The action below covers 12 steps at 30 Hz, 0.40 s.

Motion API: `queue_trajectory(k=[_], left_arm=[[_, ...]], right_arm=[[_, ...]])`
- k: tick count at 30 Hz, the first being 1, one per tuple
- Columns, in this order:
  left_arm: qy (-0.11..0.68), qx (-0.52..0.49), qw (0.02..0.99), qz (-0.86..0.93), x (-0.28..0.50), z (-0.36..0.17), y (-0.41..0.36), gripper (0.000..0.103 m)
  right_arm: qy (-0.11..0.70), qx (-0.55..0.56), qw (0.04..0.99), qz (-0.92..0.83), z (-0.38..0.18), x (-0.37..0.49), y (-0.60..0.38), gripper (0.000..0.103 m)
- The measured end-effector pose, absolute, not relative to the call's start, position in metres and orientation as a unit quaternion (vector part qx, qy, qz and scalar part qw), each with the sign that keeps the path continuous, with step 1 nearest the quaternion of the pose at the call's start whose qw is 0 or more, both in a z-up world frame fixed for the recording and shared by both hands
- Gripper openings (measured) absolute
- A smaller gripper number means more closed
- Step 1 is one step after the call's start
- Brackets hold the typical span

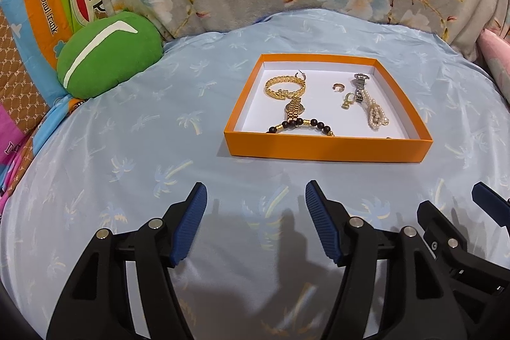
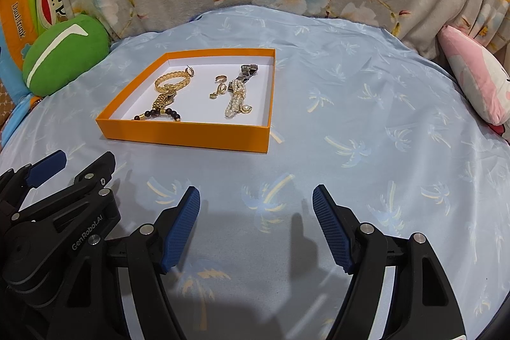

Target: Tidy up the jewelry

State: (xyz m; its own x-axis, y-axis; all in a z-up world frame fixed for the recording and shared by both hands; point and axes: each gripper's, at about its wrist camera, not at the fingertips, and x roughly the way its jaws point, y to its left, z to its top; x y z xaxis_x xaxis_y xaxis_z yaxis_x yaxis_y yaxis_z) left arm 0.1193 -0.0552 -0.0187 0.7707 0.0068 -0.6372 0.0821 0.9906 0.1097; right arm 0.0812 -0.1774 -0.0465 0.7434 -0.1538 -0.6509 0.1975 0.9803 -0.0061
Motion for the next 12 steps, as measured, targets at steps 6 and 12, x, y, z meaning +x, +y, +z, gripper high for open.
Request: queue_trajectory(k=[6,12], left_arm=[[0.336,0.067,0.939,-0.018,0.1188,-0.0180,-0.0559,0.062],[0.334,0.066,0.940,-0.016,0.1180,-0.0171,-0.0549,0.062]], right_arm=[[0.345,0.031,0.933,-0.094,-0.0466,0.0809,-0.1772,0.072],[0.345,0.030,0.933,-0.095,-0.0462,0.0802,-0.1771,0.072]])
